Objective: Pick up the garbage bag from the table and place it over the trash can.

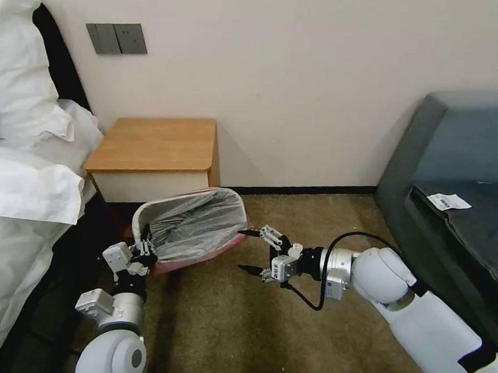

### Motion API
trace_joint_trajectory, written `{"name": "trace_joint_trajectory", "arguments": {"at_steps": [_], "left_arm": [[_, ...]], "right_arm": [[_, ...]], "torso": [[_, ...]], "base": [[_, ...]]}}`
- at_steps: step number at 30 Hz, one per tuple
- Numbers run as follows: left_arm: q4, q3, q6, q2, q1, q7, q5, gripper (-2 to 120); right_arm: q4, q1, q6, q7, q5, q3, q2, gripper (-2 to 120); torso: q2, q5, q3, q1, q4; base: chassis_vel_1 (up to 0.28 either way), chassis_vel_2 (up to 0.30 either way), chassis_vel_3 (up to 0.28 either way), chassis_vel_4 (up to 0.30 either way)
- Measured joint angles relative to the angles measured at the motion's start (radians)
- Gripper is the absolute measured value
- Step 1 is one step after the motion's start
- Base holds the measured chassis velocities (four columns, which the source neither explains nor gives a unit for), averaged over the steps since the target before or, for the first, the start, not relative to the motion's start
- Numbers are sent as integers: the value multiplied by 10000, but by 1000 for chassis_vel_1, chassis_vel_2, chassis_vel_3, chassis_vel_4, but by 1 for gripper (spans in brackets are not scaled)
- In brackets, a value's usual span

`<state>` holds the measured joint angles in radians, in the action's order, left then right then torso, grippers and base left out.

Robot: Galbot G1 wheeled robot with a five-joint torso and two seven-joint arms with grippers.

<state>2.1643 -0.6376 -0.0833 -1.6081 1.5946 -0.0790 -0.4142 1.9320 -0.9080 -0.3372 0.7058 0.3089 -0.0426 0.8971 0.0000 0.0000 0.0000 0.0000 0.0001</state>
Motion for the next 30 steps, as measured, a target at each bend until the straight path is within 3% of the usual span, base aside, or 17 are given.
{"name": "trace_joint_trajectory", "arguments": {"at_steps": [3,17,20,30], "left_arm": [[60,24,3,0,17,2,7,7],[218,69,15,-1,159,7,18,7],[249,81,15,-1,169,9,23,7],[328,60,-8,-1,119,-23,-127,7]], "right_arm": [[-153,7,-57,16,66,15,60,56],[-372,-32,-323,-57,257,-72,201,17],[-403,23,-340,-116,347,-71,250,2],[-404,-98,-418,-160,387,-2,284,0]], "torso": [[0,0,0,0,-1],[0,0,0,0,-1],[0,0,0,0,-1],[0,-1,0,0,-1]], "base": [[0,0,0,0],[0,0,0,0],[0,0,0,0],[0,0,0,0]]}}
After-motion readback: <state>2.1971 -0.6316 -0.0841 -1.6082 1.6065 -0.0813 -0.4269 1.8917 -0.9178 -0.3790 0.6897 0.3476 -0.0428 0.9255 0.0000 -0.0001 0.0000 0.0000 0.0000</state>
